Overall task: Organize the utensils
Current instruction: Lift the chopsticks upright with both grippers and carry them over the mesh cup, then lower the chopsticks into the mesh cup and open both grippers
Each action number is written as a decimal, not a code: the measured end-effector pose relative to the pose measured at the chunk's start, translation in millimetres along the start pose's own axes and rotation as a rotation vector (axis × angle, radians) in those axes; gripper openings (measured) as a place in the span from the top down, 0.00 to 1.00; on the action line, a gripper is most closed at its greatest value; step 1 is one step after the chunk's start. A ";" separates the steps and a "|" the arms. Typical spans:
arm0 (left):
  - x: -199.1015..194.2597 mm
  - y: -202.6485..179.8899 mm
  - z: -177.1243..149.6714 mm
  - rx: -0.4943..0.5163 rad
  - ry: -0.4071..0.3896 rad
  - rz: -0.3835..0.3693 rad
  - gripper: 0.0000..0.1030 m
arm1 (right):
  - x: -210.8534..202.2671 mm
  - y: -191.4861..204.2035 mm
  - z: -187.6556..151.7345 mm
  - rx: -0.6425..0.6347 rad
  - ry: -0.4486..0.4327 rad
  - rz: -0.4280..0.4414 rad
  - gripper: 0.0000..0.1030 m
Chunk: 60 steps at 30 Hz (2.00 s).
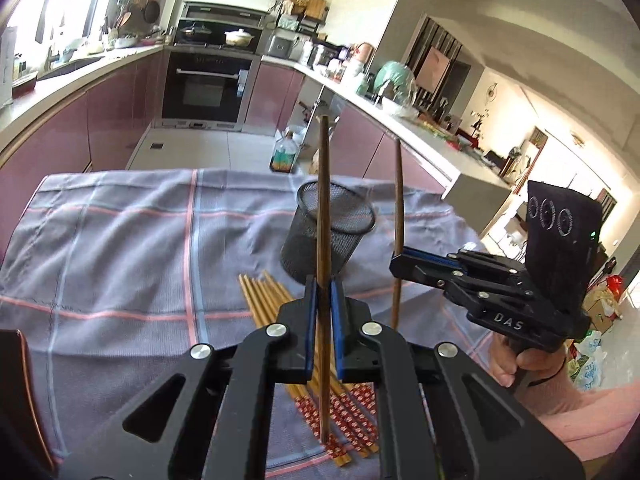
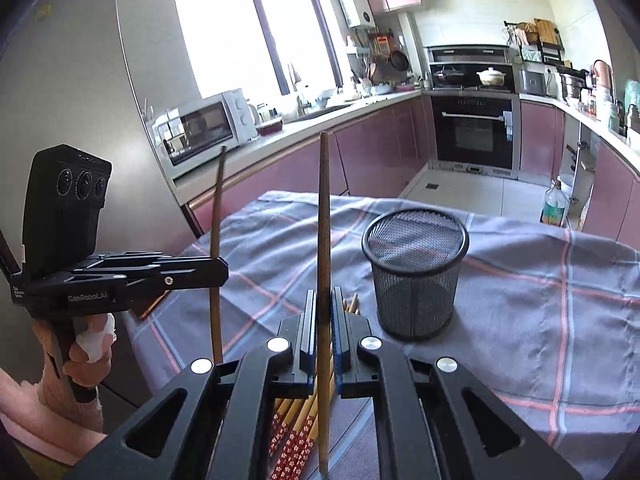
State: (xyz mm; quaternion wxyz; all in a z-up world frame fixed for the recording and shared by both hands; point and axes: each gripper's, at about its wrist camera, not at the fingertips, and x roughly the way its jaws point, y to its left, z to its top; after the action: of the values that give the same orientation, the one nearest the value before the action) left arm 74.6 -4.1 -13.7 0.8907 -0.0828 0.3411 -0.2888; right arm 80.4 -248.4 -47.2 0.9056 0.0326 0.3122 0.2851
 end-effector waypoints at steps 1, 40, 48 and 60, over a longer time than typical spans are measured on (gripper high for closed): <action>-3.4 -2.2 3.4 0.000 -0.014 -0.011 0.93 | -2.3 -0.4 2.5 0.002 -0.013 0.000 0.95; 15.9 -56.6 139.2 0.104 -0.208 0.047 0.93 | -25.3 -35.0 95.3 -0.059 -0.255 -0.138 0.95; 26.7 -52.8 151.0 0.084 -0.213 0.039 0.93 | -12.3 -38.3 88.8 -0.038 -0.221 -0.151 0.95; 62.1 -46.9 141.3 0.110 -0.118 0.054 0.93 | 7.1 -44.6 85.5 -0.026 -0.148 -0.148 0.95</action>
State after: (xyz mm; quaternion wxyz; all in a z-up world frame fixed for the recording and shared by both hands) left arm 183.0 -85.0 74.2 0.9198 -0.0416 0.2740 -0.2777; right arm 157.0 -271.7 7.1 0.9452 0.0189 0.2421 0.2183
